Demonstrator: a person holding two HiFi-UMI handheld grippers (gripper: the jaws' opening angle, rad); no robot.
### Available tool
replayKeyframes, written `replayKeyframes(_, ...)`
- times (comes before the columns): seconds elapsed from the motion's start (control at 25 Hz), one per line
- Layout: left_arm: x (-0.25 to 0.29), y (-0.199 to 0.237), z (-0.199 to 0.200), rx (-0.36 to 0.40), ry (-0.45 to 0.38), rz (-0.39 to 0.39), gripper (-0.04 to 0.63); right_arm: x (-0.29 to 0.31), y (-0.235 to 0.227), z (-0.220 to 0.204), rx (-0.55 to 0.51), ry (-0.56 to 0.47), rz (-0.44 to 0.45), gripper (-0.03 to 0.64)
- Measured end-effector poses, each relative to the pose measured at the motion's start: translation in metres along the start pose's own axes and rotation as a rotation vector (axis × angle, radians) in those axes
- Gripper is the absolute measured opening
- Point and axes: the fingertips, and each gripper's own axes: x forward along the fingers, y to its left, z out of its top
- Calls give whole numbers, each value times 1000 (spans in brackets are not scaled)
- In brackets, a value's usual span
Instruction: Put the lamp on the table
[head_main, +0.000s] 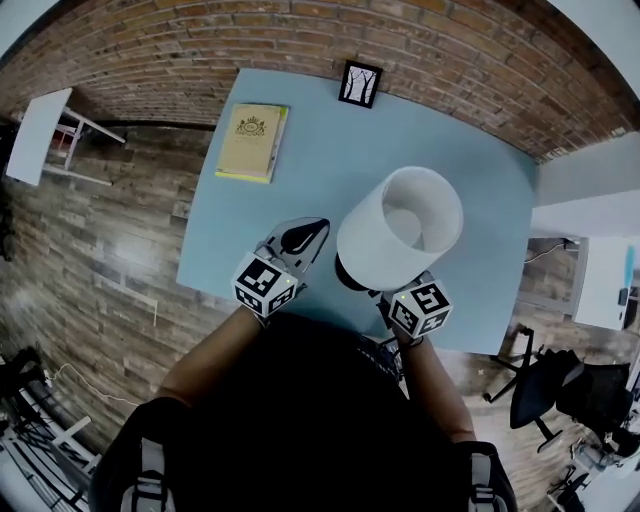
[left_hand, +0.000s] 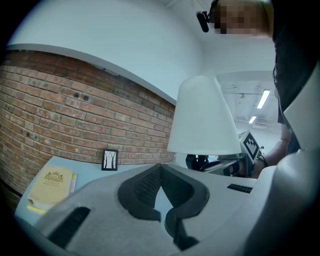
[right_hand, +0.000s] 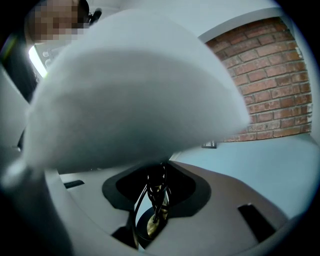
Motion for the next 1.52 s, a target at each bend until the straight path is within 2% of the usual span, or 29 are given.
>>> replayKeyframes(0.36,15,32,-35,-44,72,-2,9,39,-27,-17,5,74,-7,118)
replayKeyframes(0.84,31,78,-59,-69,126,-1,9,98,-61,-42,13,128,10,120)
replayKeyframes(1.52,28,80,-86,-88,193,-41,9,124,-77,-76,14,159,-5,127)
